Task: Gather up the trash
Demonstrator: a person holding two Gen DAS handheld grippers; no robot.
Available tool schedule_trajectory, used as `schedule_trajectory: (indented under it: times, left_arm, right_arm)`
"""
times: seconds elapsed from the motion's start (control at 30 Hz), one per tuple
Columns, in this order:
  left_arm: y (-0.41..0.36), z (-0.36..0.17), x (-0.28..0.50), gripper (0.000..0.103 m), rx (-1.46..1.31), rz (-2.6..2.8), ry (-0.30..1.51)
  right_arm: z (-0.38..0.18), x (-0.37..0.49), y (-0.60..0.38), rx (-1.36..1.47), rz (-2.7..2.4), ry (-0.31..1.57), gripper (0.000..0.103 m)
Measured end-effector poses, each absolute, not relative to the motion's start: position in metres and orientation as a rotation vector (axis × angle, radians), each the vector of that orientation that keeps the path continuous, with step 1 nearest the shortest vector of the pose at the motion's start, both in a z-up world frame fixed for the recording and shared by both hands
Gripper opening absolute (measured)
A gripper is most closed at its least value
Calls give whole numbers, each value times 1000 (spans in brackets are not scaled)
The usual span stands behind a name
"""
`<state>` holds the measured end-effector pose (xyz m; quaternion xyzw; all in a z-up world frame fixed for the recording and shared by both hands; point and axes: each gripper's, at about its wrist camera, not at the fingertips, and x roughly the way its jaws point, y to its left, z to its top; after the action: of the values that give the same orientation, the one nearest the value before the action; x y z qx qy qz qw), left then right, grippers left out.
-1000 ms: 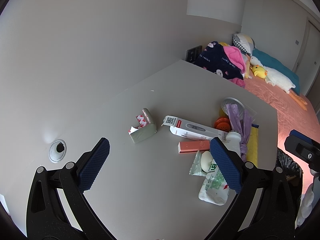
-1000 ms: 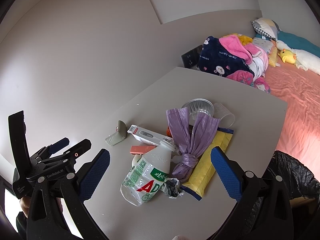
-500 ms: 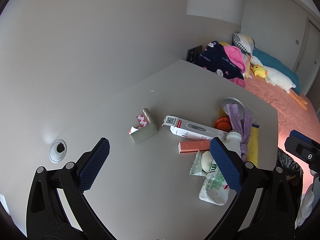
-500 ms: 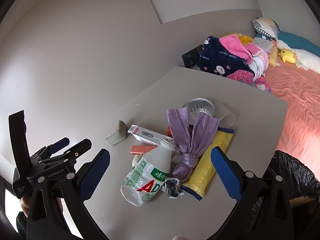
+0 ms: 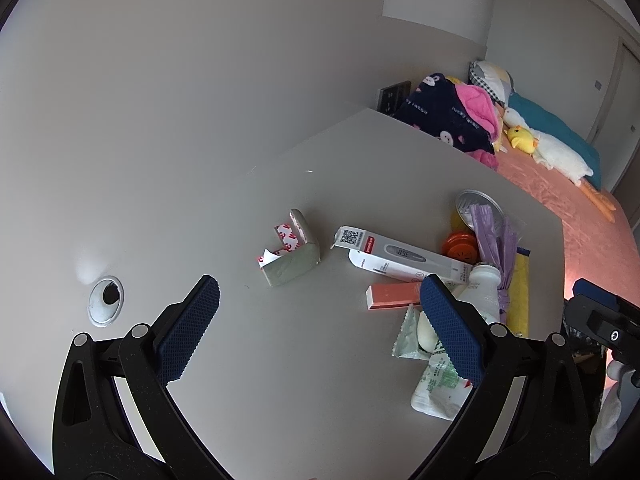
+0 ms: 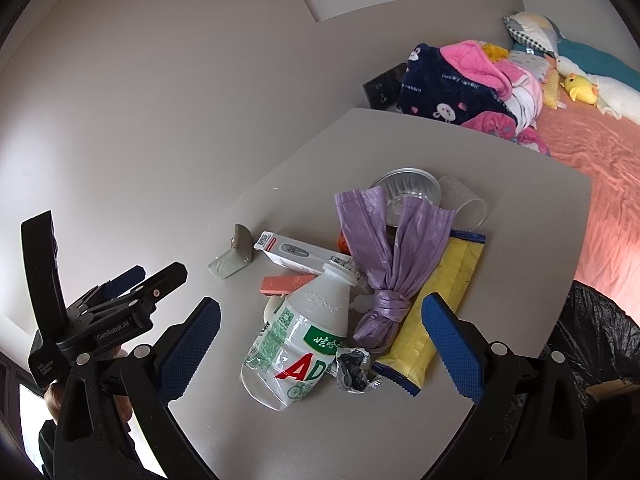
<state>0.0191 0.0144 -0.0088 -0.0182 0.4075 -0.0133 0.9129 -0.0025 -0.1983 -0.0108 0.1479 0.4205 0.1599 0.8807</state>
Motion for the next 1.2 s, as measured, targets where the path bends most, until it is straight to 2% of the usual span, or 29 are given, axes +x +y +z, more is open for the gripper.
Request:
schedule_trajectory:
  times: [0.47,0.9,1.0,1.07,1.17,1.2]
  left_arm:
    - [27,-42,63,97,-5,-8,897]
    - [40,-70,97,97,10,-2,933]
    - [45,-75,99,97,15,12,948]
    - [48,-79,101,97,12,15,957]
    - [51,-84,103,97,17,20,965]
    - [51,-85,103,97,22,23,967]
  right_arm:
    - [-43,22,-177,315,369,968,100]
    - [-71,47,-162,341,373,1055,92]
    - [-77,51,-159,347,374,1077,86]
    - [-80,52,-156,336,367,1086,74]
    - [-80,52,-155,342,379,1076,63]
    - [-80,51,-155,342,380,1075,63]
